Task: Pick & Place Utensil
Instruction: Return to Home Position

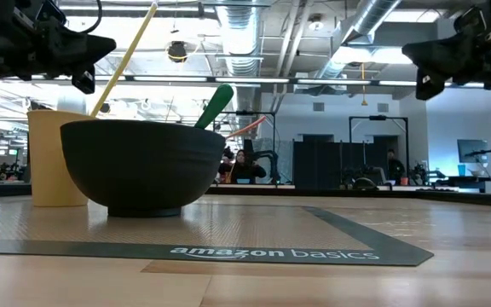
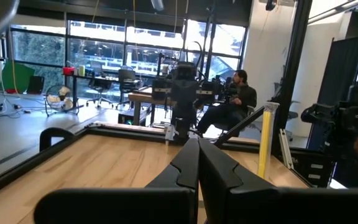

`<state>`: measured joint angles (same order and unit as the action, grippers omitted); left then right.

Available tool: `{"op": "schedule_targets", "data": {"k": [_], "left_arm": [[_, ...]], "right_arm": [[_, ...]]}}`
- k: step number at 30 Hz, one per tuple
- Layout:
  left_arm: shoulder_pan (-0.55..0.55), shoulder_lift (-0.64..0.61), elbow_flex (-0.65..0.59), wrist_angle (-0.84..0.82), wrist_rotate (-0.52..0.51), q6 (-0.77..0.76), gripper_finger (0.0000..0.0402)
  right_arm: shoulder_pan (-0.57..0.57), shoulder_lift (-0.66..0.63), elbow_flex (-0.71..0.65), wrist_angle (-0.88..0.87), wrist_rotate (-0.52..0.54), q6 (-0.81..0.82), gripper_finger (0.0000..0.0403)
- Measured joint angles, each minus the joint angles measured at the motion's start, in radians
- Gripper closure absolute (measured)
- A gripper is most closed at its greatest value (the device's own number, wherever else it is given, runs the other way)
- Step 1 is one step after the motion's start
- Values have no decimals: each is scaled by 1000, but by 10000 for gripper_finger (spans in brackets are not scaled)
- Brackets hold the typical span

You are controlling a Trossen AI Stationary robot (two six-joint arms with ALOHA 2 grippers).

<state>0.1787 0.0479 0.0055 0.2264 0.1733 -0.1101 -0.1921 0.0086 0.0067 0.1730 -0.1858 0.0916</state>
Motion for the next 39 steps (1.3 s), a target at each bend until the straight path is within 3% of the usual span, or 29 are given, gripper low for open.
{"op": "schedule_targets", "data": {"k": [15, 21, 39], "left_arm": [[0, 0, 0, 5, 0, 0, 398], [0, 0, 0, 7, 0, 0, 398], [0, 0, 0, 8, 0, 0, 398]], "right_arm": [[239, 25, 0, -106, 555, -4, 403], [275, 31, 0, -108, 576, -70, 403], [276, 31, -1, -108, 573, -30, 403]]}}
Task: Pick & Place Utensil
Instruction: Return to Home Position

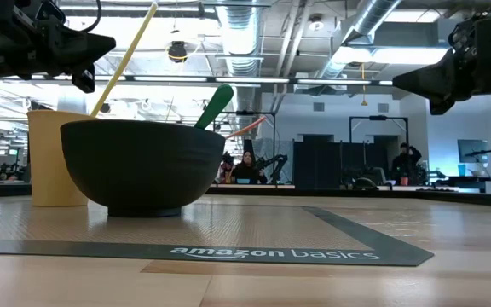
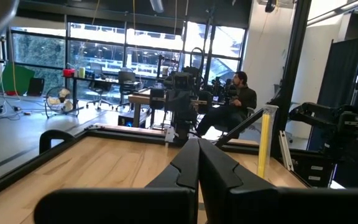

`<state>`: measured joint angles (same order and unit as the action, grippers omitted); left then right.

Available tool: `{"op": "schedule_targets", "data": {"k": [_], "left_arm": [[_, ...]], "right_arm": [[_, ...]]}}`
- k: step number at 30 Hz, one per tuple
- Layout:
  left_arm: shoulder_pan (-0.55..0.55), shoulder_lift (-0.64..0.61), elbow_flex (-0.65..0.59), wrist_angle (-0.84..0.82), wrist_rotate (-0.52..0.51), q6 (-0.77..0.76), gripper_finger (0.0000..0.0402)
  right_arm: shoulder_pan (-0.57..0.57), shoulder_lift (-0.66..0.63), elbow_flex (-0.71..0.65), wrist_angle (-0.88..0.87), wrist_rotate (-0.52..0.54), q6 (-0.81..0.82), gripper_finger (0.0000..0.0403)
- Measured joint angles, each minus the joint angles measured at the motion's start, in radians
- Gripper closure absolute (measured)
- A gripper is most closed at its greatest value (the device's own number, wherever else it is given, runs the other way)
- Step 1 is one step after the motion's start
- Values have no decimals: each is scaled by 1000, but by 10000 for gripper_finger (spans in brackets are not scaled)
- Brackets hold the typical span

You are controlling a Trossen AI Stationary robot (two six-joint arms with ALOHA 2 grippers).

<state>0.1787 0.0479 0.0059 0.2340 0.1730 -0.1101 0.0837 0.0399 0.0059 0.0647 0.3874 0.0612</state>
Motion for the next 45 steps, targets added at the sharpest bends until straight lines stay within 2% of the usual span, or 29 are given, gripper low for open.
{"op": "schedule_targets", "data": {"k": [45], "left_arm": [[0, 0, 0, 16, 0, 0, 398]], "right_arm": [[0, 0, 0, 0, 0, 0, 403]]}}
